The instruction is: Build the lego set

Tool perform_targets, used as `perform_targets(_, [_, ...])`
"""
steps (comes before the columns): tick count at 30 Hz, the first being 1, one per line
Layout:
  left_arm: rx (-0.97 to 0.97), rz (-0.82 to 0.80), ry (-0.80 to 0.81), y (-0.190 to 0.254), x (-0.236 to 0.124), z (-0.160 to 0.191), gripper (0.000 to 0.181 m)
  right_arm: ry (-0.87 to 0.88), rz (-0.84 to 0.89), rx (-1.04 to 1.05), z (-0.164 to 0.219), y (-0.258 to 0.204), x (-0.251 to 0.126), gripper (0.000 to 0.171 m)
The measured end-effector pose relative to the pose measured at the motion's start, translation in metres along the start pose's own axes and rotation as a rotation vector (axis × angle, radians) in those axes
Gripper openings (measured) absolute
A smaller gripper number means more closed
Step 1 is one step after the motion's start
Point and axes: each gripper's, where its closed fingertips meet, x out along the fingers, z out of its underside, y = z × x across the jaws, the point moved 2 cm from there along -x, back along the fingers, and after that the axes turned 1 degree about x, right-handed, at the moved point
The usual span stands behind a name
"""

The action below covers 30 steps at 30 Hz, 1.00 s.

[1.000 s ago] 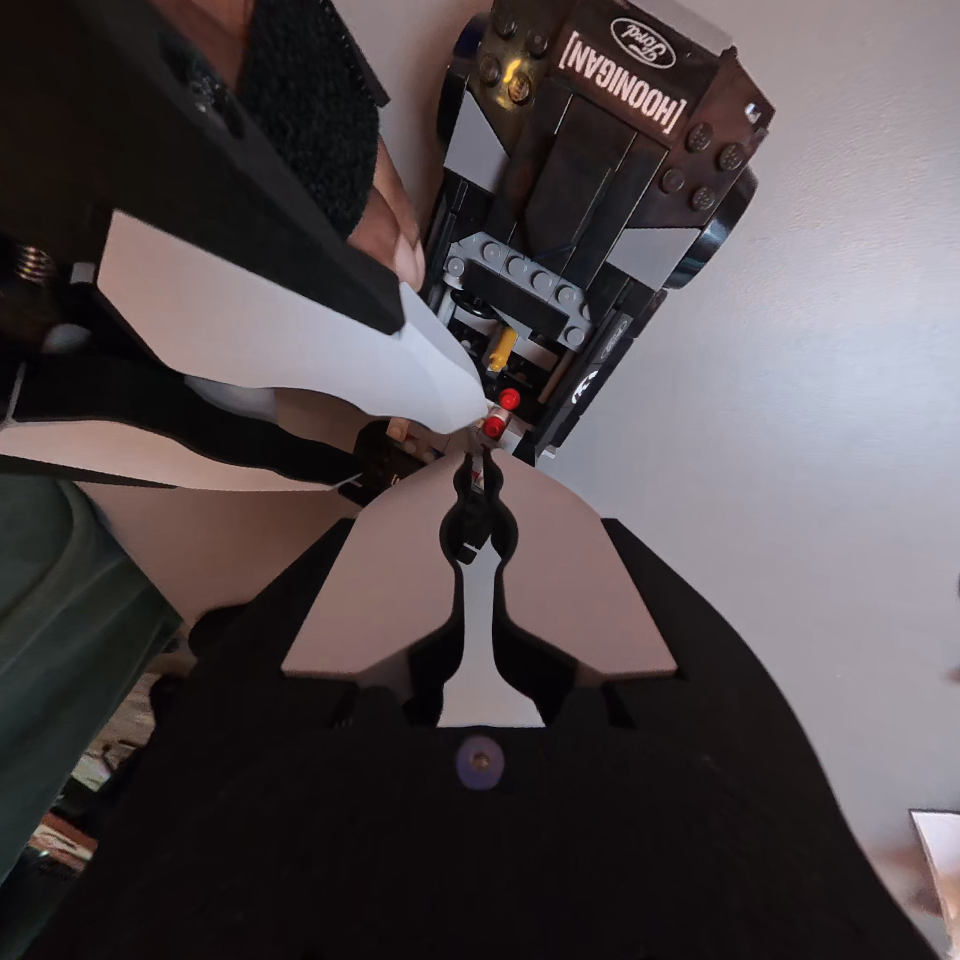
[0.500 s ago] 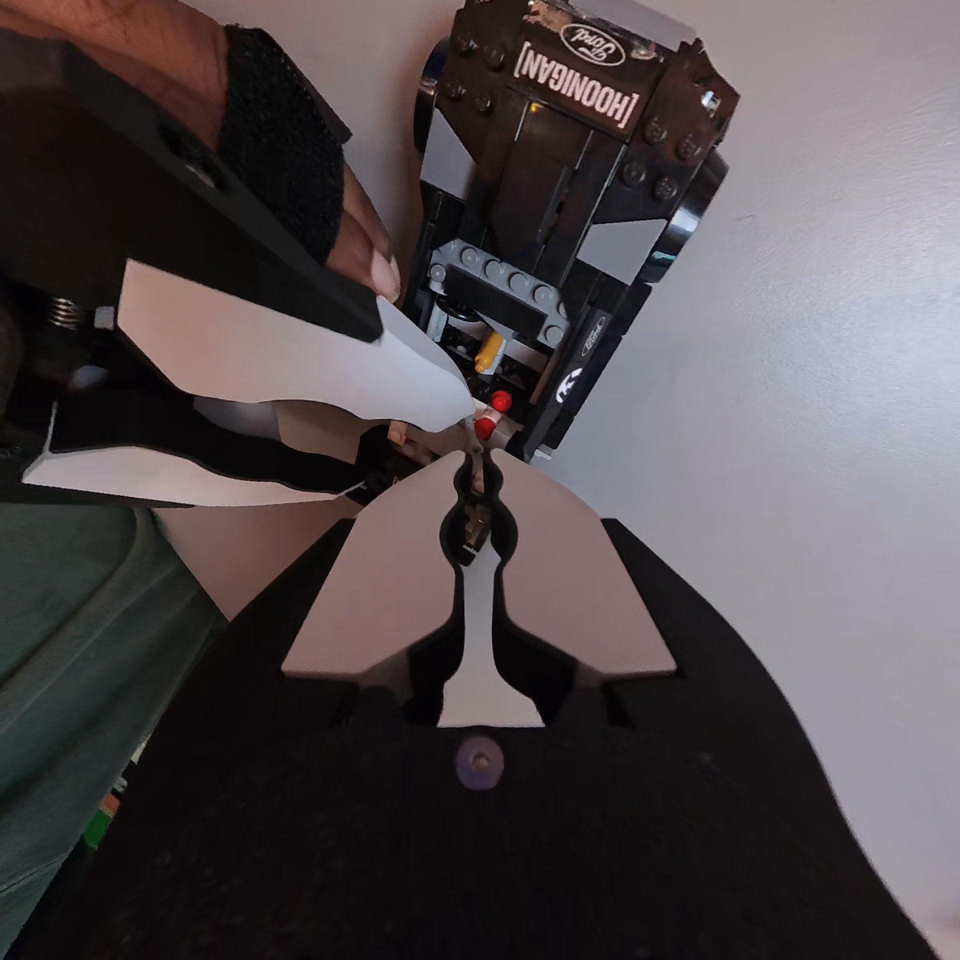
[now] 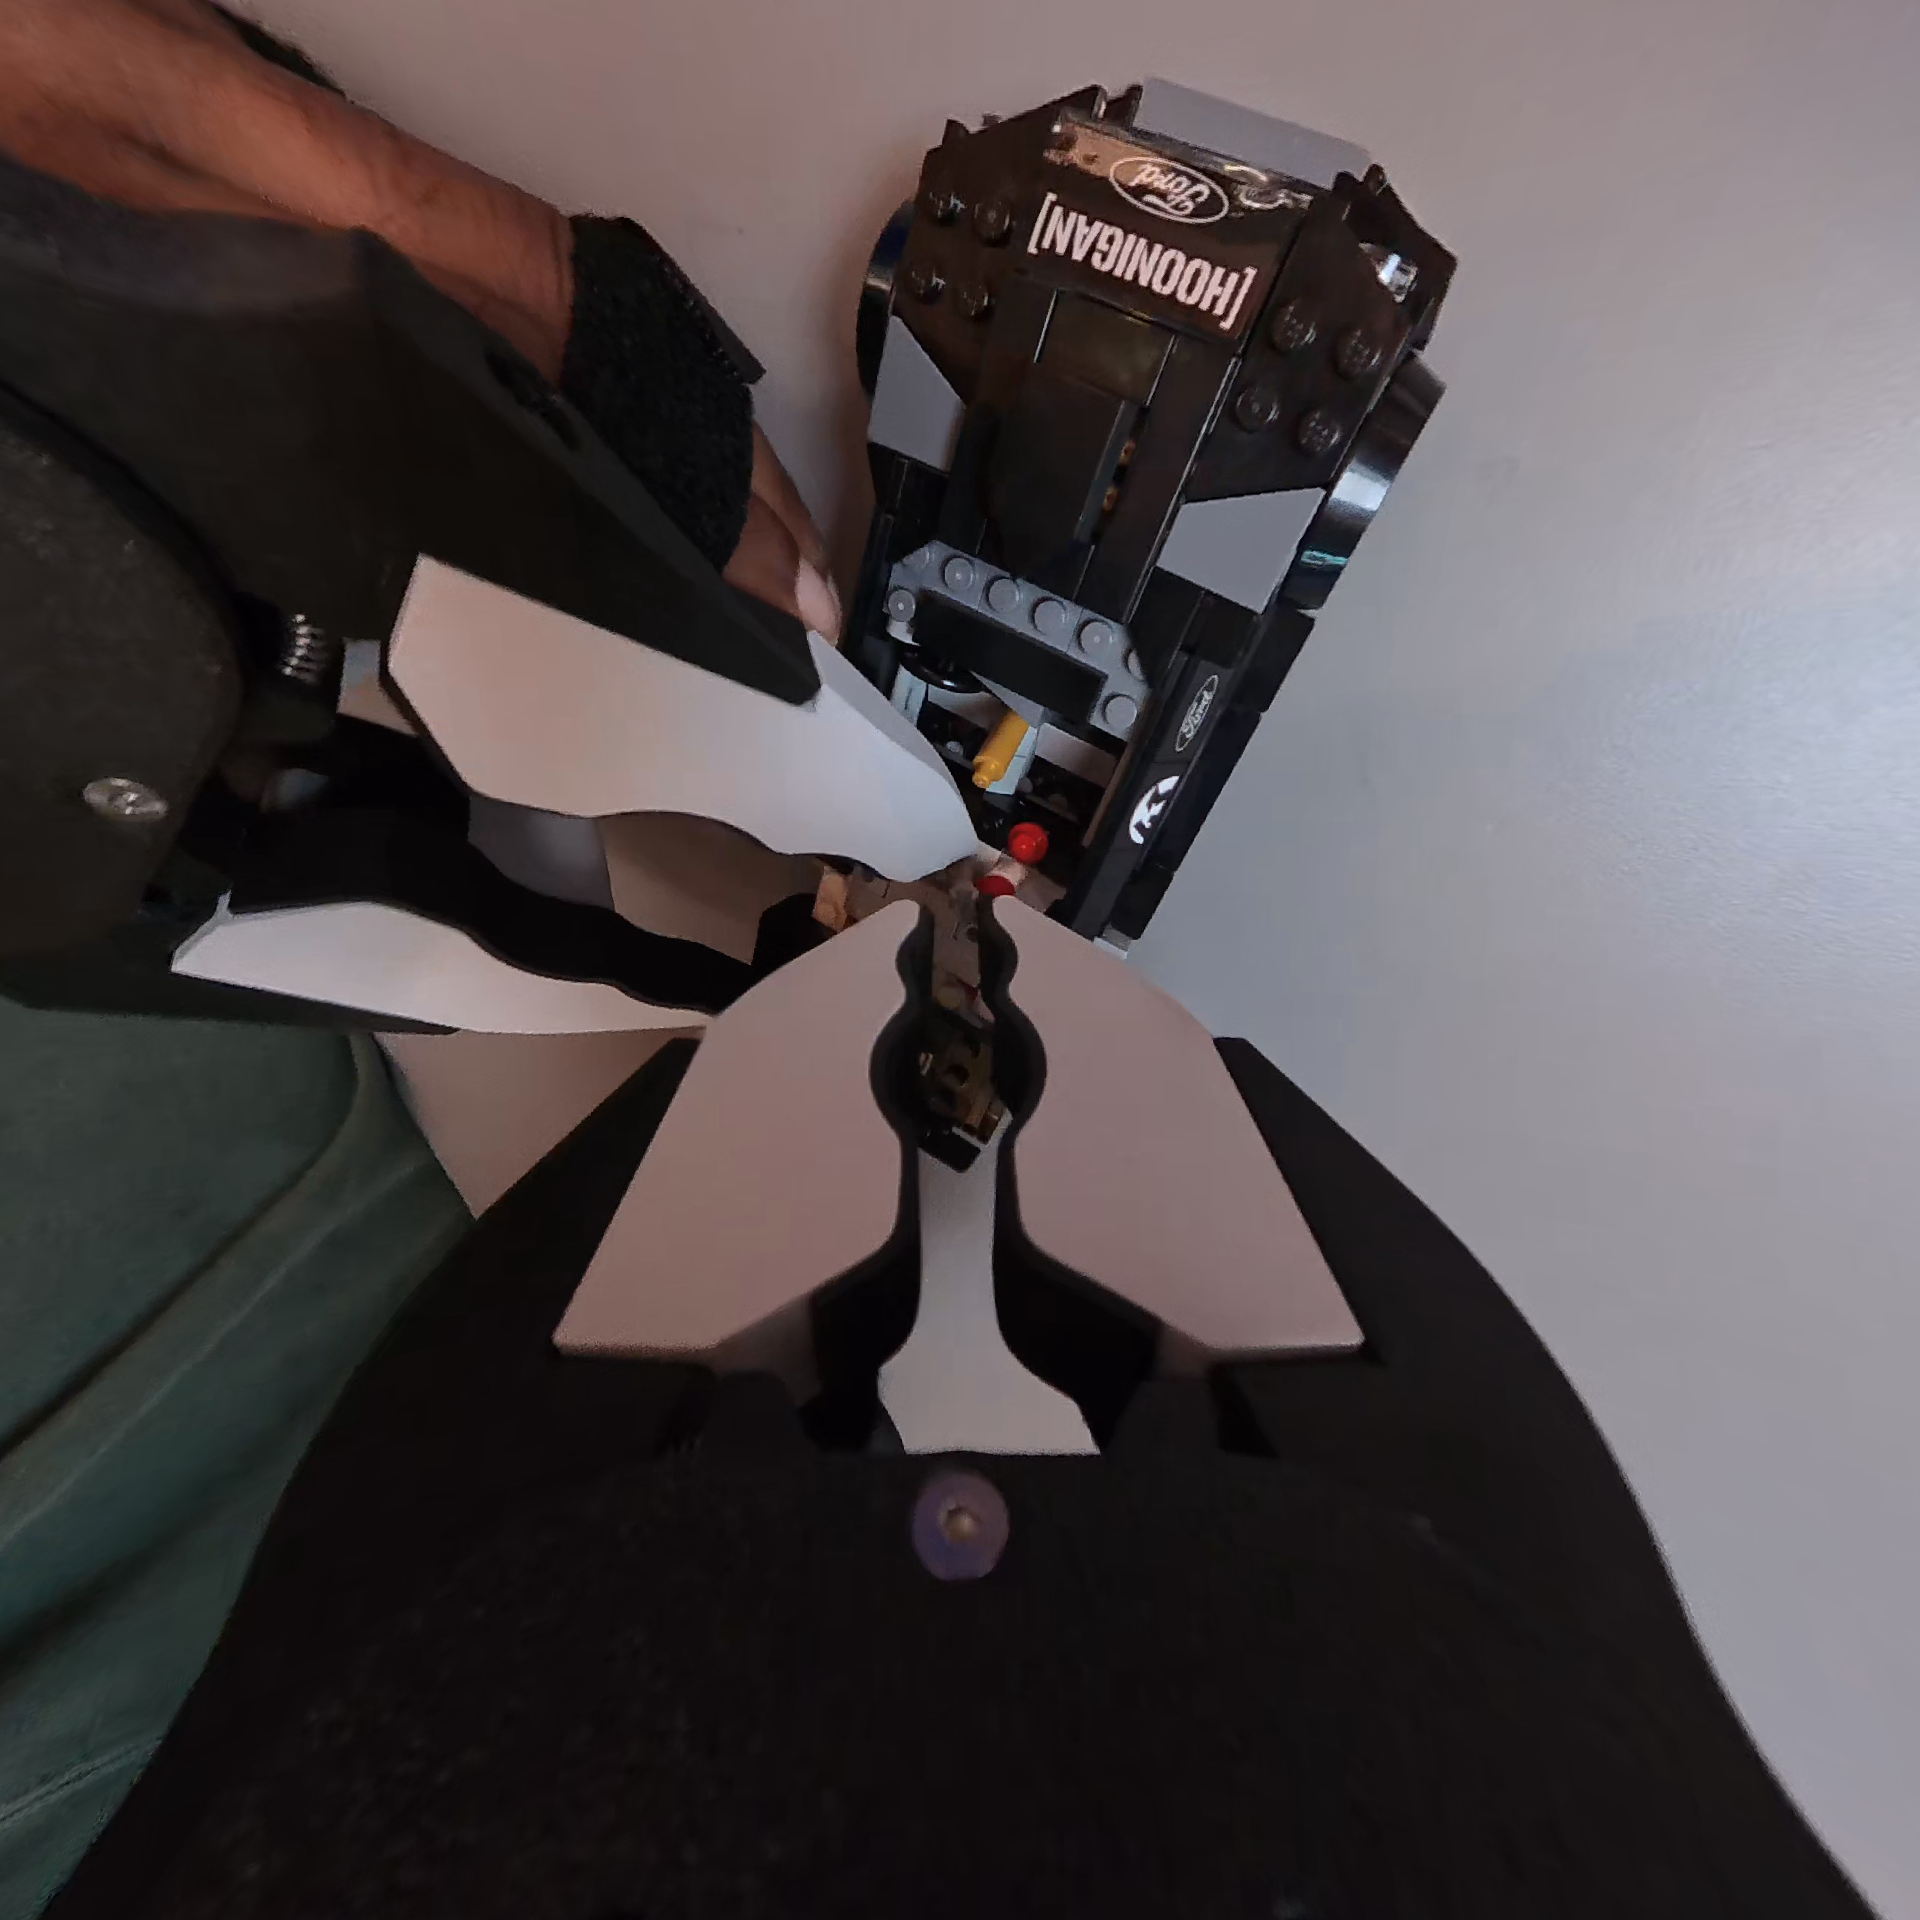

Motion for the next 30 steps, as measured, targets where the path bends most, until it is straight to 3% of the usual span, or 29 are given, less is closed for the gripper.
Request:
perform_targets(4, [0.003,0.002,0.006,0.000,0.000,0.000,0.056,0.079,-0.027,-0.040,0.005,0.001,-0.005,0.019])
perform_targets(7, [0.008,0.007,0.008,0.000,0.000,0.000,0.056,0.237,-0.011,-0.177,0.008,0.002,-0.015,0.026])
perform_targets(10, [0.027,0.018,0.008,0.001,0.000,0.000,0.056,0.307,0.064,-0.378,0.031,0.008,-0.019,0.040])
perform_targets(13, [0.062,0.037,0.000,0.002,-0.001,0.001,0.056,0.318,0.003,-0.404,0.057,0.004,-0.006,0.049])
perform_targets(19, [0.112,0.138,-0.022,0.006,-0.002,0.006,0.062,0.418,0.018,-0.455,0.061,-0.017,0.016,0.047])
perform_targets(30, [0.132,0.306,-0.022,0.009,-0.011,0.008,0.063,0.510,0.038,-0.534,0.050,-0.035,0.006,0.042])
